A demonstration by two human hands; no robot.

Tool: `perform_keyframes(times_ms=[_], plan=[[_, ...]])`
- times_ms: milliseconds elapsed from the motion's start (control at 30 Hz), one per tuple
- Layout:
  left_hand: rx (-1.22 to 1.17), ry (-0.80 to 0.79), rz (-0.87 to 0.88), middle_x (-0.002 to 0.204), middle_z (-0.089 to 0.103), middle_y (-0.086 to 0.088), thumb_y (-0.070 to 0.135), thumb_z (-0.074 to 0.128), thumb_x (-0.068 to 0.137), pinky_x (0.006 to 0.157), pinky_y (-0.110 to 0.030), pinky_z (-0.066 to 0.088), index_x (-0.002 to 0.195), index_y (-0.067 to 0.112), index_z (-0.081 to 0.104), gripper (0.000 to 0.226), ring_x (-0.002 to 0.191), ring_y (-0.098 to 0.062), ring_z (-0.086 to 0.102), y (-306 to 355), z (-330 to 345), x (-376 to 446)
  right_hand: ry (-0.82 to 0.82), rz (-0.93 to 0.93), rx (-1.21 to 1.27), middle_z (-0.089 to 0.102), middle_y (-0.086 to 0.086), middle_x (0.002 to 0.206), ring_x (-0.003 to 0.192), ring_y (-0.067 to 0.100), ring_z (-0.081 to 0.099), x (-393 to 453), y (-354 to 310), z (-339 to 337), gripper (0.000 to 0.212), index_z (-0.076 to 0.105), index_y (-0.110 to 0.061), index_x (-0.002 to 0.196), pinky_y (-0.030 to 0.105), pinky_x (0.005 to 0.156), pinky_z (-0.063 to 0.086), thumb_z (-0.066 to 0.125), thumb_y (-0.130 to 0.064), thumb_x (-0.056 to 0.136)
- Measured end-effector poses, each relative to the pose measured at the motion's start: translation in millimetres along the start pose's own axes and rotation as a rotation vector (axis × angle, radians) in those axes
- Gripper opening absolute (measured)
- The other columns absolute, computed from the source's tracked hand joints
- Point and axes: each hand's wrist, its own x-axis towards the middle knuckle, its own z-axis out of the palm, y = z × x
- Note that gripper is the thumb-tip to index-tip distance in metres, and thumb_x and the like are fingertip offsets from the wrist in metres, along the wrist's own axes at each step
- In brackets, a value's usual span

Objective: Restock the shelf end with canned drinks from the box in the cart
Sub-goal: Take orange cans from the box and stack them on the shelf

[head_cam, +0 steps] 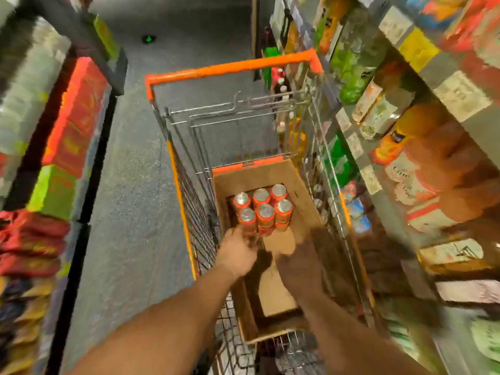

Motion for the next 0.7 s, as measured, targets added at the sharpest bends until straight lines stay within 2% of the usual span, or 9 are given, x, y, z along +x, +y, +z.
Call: perform_keyframes(times_ms=[100,167,267,333,400,467,533,633,700], plan=[[-0.056,0.002,-0.113,0.126,0.054,-0.014,0.019,0.067,0.086,0.106,-0.029,0.037,0.132,0.012,0.051,0.050,0.122,-0.029,0.050,-4.8,22.6,37.6,-0.058,-0.008,0.056,0.056,0.018,0.120,0.113,0.035,0.053,55.0,5.9,25.6,0.054,0.052,-0.003,0.124,0.040,0.095,0.042,0.073,-0.029,0.081],[-0.072,0.020,-0.170,0.129,0.051,-0.014,0.019,0.068,0.084,0.106,-0.029,0.036,0.134,0.011,0.047,0.055,0.124,-0.029,0.049,-10.8,38.9,64.3,-0.113,-0.076,0.006,0.053,0.019,0.129,0.121,0.034,0.049,90.2,14.9,47.5,0.056,0.051,0.000,0.127,0.040,0.103,0.037,0.070,-0.029,0.084],[-0.042,0.050,-0.236,0.145,0.036,-0.015,0.019,0.066,0.085,0.111,-0.033,0.031,0.147,0.007,0.031,0.072,0.134,-0.032,0.042,-21.9,61.2,102.8,-0.245,-0.158,-0.047,0.052,0.009,0.137,0.122,0.026,0.051,138.2,19.2,75.7,0.055,0.049,-0.011,0.134,0.037,0.102,0.041,0.058,-0.039,0.089],[-0.015,0.070,-0.267,0.149,0.027,-0.016,0.023,0.066,0.087,0.112,-0.036,0.031,0.153,0.005,0.018,0.084,0.135,-0.035,0.040,-26.3,71.3,127.5,-0.198,-0.225,-0.183,0.048,0.006,0.140,0.124,0.023,0.047,168.5,15.1,94.3,0.059,0.042,-0.014,0.139,0.033,0.101,0.041,0.052,-0.044,0.089],[0.015,0.061,-0.283,0.148,0.027,-0.015,0.029,0.069,0.086,0.109,-0.040,0.035,0.153,0.007,0.016,0.088,0.130,-0.037,0.043,-28.5,78.1,148.9,-0.155,-0.317,-0.321,0.029,0.011,0.153,0.138,0.024,0.035,187.6,10.0,110.2,0.075,0.026,-0.010,0.149,0.032,0.109,0.032,0.056,-0.045,0.090],[0.040,0.027,-0.313,0.146,0.029,-0.014,0.024,0.064,0.089,0.106,-0.042,0.039,0.151,0.011,0.020,0.078,0.125,-0.039,0.047,-30.7,83.3,166.9,-0.166,-0.315,-0.388,0.024,0.015,0.156,0.139,0.028,0.034,198.4,9.5,120.1,0.077,0.020,-0.008,0.151,0.034,0.107,0.035,0.058,-0.040,0.092],[0.087,0.030,-0.321,0.141,0.035,-0.014,0.015,0.051,0.095,0.102,-0.044,0.042,0.147,0.013,0.028,0.058,0.120,-0.039,0.050,-35.6,86.7,178.6,-0.133,-0.282,-0.364,0.036,0.014,0.146,0.124,0.031,0.049,203.9,13.7,126.1,0.064,0.030,-0.011,0.144,0.037,0.093,0.048,0.059,-0.028,0.090],[0.121,0.063,-0.308,0.135,0.042,-0.016,0.009,0.036,0.098,0.098,-0.045,0.042,0.144,0.011,0.033,0.046,0.118,-0.040,0.052,-39.9,90.1,187.0,-0.151,-0.370,-0.532,0.024,0.012,0.153,0.126,0.024,0.049,209.2,17.6,131.1,0.075,0.015,-0.009,0.151,0.031,0.089,0.050,0.055,-0.032,0.093],[0.090,0.078,-0.293,0.132,0.044,-0.016,0.007,0.034,0.098,0.098,-0.046,0.043,0.139,0.011,0.035,0.042,0.117,-0.040,0.052,-39.3,91.3,189.3,-0.101,-0.377,-0.549,0.031,0.010,0.146,0.120,0.020,0.054,213.8,16.4,132.9,0.073,0.016,-0.008,0.151,0.029,0.083,0.051,0.054,-0.032,0.093]])
